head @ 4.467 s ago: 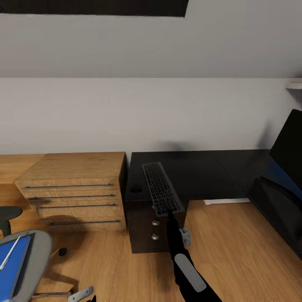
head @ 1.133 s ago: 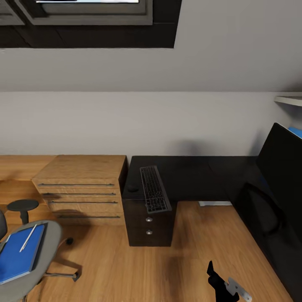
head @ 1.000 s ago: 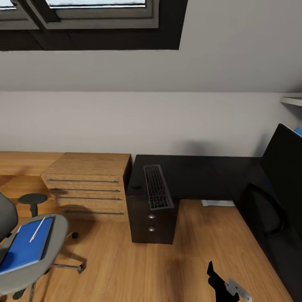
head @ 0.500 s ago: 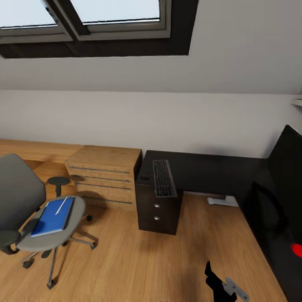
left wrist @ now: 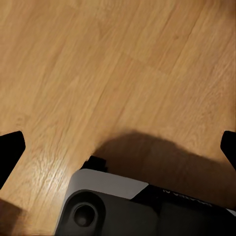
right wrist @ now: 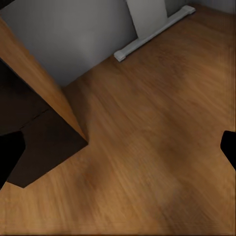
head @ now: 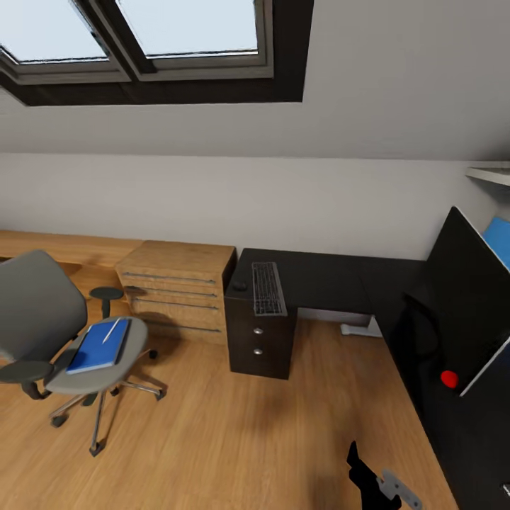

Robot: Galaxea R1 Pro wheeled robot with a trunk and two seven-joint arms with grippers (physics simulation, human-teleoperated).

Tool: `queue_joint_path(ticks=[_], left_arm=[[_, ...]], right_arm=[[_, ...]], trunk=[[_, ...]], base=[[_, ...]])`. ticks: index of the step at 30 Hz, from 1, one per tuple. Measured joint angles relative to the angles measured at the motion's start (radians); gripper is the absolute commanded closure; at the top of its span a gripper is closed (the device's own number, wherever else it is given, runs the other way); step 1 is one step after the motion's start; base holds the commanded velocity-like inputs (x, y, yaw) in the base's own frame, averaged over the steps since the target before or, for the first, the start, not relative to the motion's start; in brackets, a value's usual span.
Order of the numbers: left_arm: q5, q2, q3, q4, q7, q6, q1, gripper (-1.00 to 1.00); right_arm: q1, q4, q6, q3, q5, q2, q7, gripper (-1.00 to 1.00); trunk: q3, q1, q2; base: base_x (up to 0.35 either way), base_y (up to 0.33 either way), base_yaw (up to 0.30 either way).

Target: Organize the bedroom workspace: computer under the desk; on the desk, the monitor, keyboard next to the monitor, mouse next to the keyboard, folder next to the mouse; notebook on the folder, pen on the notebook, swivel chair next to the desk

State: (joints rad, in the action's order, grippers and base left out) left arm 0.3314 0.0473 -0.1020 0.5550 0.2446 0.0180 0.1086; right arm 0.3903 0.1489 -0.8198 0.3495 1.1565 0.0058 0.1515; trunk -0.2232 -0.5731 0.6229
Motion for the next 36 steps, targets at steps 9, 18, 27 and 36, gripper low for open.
queue_joint_path(ticks=[9, 18, 27, 36], left_arm=[[0.000, 0.000, 0.000, 0.000, 0.000, 0.000, 0.000, -1.00], [0.000, 0.000, 0.000, 0.000, -0.002, 0.000, 0.000, -1.00], [0.000, 0.000, 0.000, 0.000, -0.002, -0.001, 0.000, -1.00], [0.001, 0.000, 0.003, 0.007, 0.002, -0.014, 0.000, -1.00]], right_arm=[[0.000, -0.002, -0.040, 0.003, 0.000, 0.002, -0.001, -1.00], [0.000, -0.002, -0.049, 0.005, -0.002, 0.007, -0.001, -1.00], [0.000, -0.001, -0.050, 0.007, -0.004, 0.011, 0.001, -1.00], [0.000, 0.005, -0.048, 0.040, -0.118, 0.013, 0.007, -1.00]], trunk=[[0.041, 0.035, -0.063], [0.084, 0.069, -0.126], [0.122, 0.104, -0.190], [0.139, 0.123, -0.225]], base=[[-0.330, -0.110, 0.000], [-0.330, -0.108, 0.000], [-0.330, -0.104, 0.000], [-0.231, -0.075, 0.000]])
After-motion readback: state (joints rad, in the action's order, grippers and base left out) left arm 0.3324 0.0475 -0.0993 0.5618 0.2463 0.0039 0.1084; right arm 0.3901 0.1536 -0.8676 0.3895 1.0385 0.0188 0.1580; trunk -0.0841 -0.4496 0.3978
